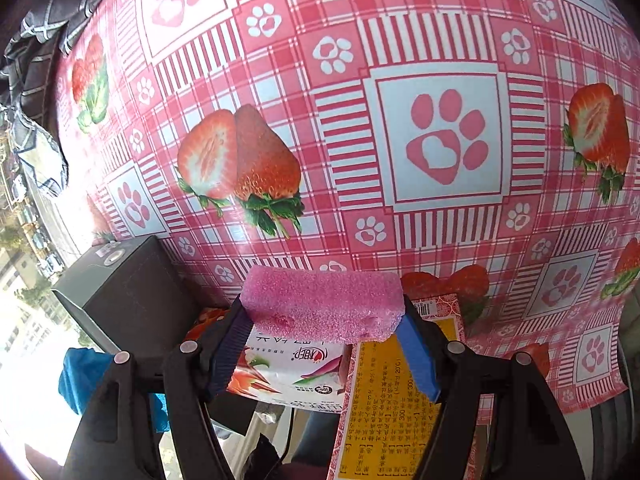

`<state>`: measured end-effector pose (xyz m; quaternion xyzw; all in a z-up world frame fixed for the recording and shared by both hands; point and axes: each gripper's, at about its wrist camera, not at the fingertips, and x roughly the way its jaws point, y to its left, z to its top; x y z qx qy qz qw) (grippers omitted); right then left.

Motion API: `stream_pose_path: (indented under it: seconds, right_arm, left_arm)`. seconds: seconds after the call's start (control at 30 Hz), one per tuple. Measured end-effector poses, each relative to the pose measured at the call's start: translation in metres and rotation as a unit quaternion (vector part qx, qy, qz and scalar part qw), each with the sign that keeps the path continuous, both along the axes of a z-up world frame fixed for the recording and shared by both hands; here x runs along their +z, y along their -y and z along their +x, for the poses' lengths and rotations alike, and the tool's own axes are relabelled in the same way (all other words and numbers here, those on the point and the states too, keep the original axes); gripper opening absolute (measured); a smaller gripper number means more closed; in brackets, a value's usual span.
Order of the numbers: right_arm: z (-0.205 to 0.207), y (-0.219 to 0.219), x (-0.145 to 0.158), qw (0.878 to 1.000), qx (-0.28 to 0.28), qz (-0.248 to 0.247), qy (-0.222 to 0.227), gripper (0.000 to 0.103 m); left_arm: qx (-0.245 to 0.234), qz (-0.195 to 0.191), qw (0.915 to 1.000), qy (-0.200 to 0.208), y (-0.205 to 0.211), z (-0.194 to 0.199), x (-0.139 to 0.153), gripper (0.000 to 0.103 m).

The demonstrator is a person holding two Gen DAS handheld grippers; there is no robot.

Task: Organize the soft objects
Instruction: 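Lift the blue cloth and pink sponge and carry them over the box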

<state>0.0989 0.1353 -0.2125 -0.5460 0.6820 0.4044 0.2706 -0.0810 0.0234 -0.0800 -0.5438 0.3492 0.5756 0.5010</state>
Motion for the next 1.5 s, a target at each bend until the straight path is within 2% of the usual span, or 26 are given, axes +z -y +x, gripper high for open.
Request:
stream_pose_path:
  seconds: [0.2,0.37,0.47,0.67,0.8,1.07,1.5]
  right_arm:
    - [0.034,-0.012,0.053,0.997,-0.029,0.073,-0.026,0.072]
    - [0.035,-0.008,0.105,0.988,-0.03,0.147,-0.032,0.072]
    - [0.035,0.003,0.135,0.978,-0.01,0.207,-0.032,0.072]
    - [0.027,0.03,0.171,0.955,0.026,0.295,-0.026,0.072]
    - [0.027,0.055,0.187,0.944,0.037,0.328,-0.026,0.072]
    - [0.035,0.102,0.205,0.93,0.047,0.363,-0.016,0.072]
    - [0.042,0.15,0.204,0.924,0.055,0.377,0.018,0.072]
  left_arm:
    - [-0.017,0.002,0.9998,-0.01,0.004,0.008,0.007,0.039]
    - [-0.026,0.002,0.9996,-0.009,0.011,0.012,0.013,0.039]
    - [-0.033,0.005,0.9994,-0.01,0.017,0.016,0.018,0.039]
    - [-0.043,0.01,0.999,-0.011,0.031,0.02,0.027,0.039]
    - [-0.051,0.013,0.9985,-0.013,0.041,0.024,0.032,0.039]
    - [-0.081,0.012,0.9964,-0.022,0.061,0.035,0.037,0.039]
    - [-0.11,0.015,0.9934,-0.031,0.08,0.043,0.044,0.039]
